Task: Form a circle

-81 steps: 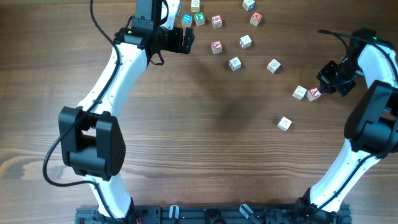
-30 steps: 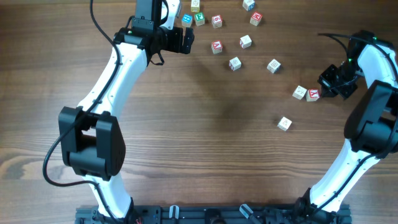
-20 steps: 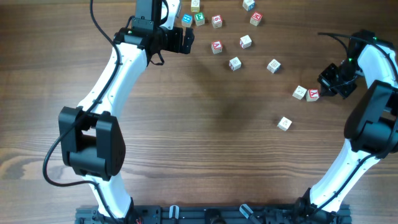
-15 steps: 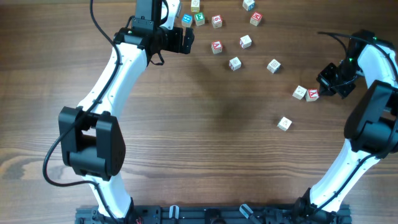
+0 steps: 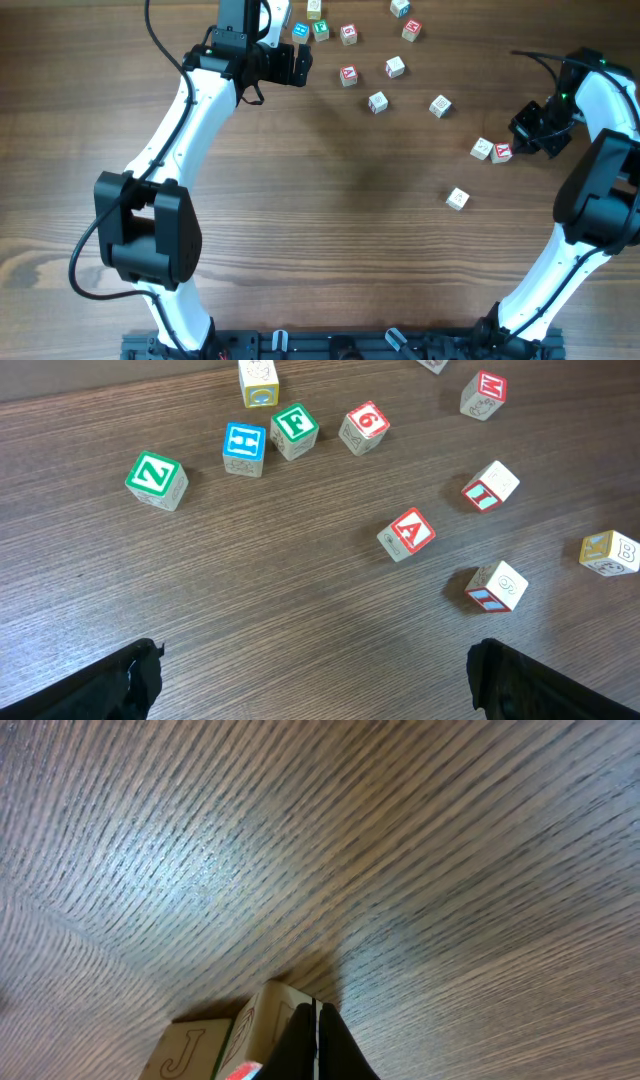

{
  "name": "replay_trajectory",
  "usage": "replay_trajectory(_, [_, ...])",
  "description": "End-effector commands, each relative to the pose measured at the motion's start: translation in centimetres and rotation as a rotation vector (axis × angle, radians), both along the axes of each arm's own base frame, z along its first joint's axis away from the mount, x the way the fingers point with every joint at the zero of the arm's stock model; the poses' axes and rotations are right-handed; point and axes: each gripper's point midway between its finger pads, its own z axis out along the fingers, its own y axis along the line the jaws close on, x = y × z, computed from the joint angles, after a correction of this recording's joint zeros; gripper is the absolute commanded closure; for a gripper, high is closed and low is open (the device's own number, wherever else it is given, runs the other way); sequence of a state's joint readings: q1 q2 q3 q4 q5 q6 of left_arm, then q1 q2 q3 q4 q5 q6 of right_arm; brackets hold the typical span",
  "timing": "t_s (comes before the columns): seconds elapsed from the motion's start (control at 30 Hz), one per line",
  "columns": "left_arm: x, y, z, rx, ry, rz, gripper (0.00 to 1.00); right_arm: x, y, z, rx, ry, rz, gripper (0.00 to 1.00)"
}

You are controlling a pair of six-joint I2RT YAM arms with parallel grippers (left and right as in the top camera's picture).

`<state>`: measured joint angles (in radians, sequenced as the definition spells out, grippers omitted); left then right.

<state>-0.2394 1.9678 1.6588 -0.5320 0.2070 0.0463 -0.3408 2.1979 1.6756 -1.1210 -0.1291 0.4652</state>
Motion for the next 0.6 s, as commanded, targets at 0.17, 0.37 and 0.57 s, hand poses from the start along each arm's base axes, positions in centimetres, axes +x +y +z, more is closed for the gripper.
replay_trajectory(0.17, [0.0, 0.2, -0.7, 0.003, 0.015, 0.007, 0.00, 0.7, -2.6, -0.7, -0.159, -0.003, -0.016, 0.96])
replay_trajectory(0.37, [-0.3, -0.8, -0.5, -0.023, 0.016, -0.025, 0.00, 3.8, 0.3, -0.3, 0.014, -0.175, 0.132, 0.96])
replay_trajectory(0.57, [-0.2, -0.8, -0.4, -0.024, 0.010, -0.024, 0.00, 6.6, 3.5, 0.7, 0.137, -0.321, 0.221, 0.95])
